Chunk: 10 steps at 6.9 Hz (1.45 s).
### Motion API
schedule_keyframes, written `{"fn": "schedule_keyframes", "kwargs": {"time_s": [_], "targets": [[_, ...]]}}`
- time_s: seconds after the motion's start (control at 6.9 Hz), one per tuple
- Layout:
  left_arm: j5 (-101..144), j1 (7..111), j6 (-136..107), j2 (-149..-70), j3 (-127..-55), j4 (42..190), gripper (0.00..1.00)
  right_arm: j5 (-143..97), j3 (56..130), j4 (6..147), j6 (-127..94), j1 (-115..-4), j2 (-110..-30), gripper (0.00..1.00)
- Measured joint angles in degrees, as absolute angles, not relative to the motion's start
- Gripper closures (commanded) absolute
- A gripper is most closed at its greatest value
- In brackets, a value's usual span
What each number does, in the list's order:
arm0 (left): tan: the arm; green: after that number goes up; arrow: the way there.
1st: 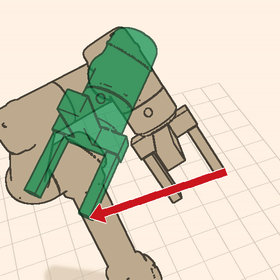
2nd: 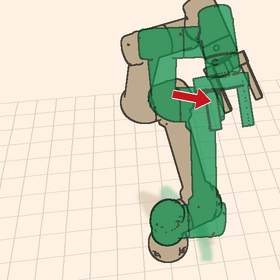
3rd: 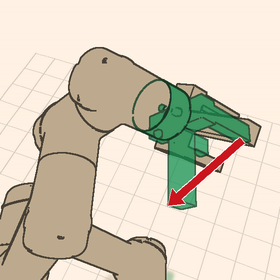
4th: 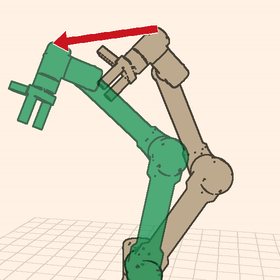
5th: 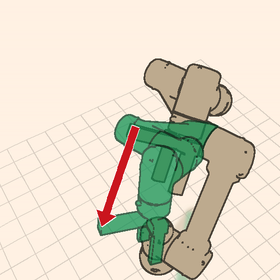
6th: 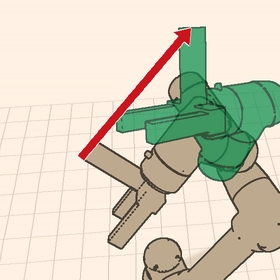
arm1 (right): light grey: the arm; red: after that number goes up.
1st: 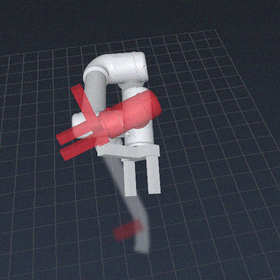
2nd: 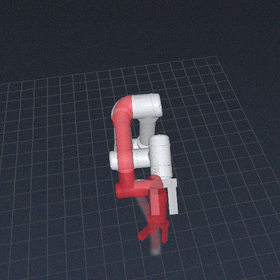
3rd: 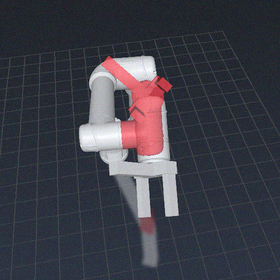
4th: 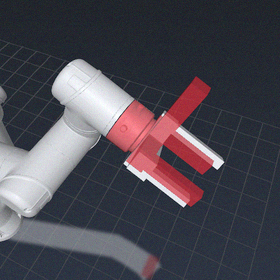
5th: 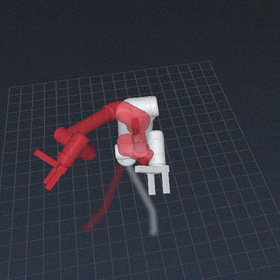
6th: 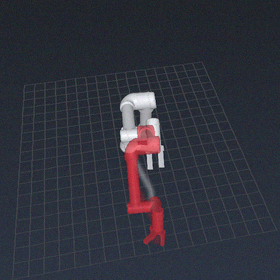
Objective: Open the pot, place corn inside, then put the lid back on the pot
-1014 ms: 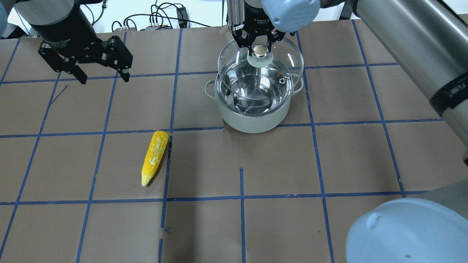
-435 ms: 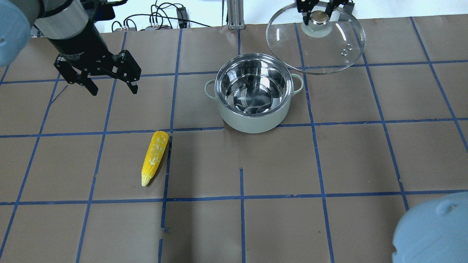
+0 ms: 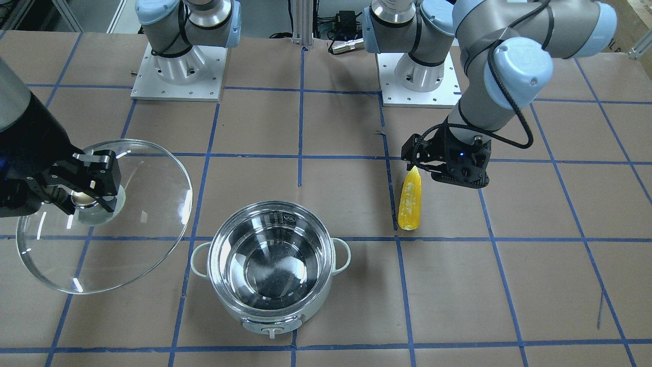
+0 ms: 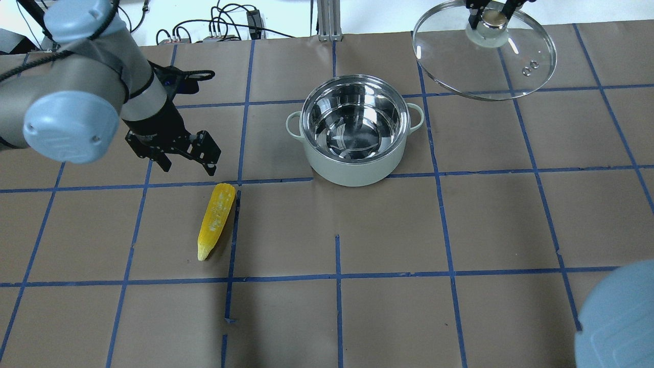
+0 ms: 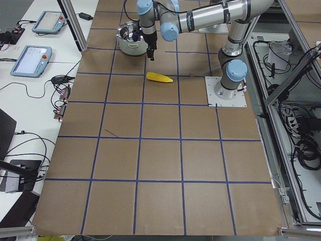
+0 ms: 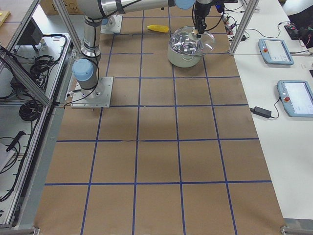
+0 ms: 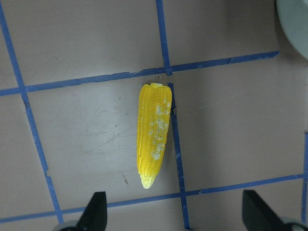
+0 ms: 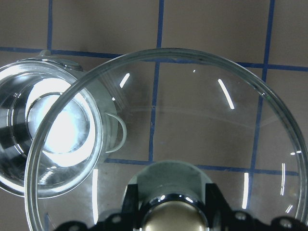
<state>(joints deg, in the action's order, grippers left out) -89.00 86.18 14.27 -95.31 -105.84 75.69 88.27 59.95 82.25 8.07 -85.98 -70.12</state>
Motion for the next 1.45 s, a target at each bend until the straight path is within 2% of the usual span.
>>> {"fn": "schedule_keyframes", "kwargs": {"time_s": [0.29, 0.58, 0.87, 1.01, 1.16, 1.45], "targets": [[-89.3, 86.1, 15.2, -97.6, -116.6, 58.9, 0.01, 88.1, 61.2, 82.2, 7.9, -83.7, -70.1, 0.94], [-90.3, 86.3, 16.0, -101.6, -120.4, 50.0, 0.02, 88.1, 62.0, 82.7, 7.4, -83.3, -69.7, 0.94], [-90.9, 86.5, 15.9, -104.1, -121.4, 47.5, 0.34, 88.1, 62.1, 83.0, 7.4, -83.2, -69.2, 0.94], [-91.0, 86.5, 15.9, -104.1, -121.7, 47.3, 0.46, 88.1, 62.1, 83.0, 7.3, -83.2, -69.1, 0.94], [-91.1, 86.4, 15.9, -104.2, -121.7, 47.3, 0.71, 88.0, 62.1, 83.1, 7.3, -83.2, -69.1, 0.94], [-91.3, 86.5, 15.4, -103.5, -120.8, 48.2, 0.75, 88.0, 62.1, 83.1, 7.3, -83.3, -69.1, 0.94]]}}
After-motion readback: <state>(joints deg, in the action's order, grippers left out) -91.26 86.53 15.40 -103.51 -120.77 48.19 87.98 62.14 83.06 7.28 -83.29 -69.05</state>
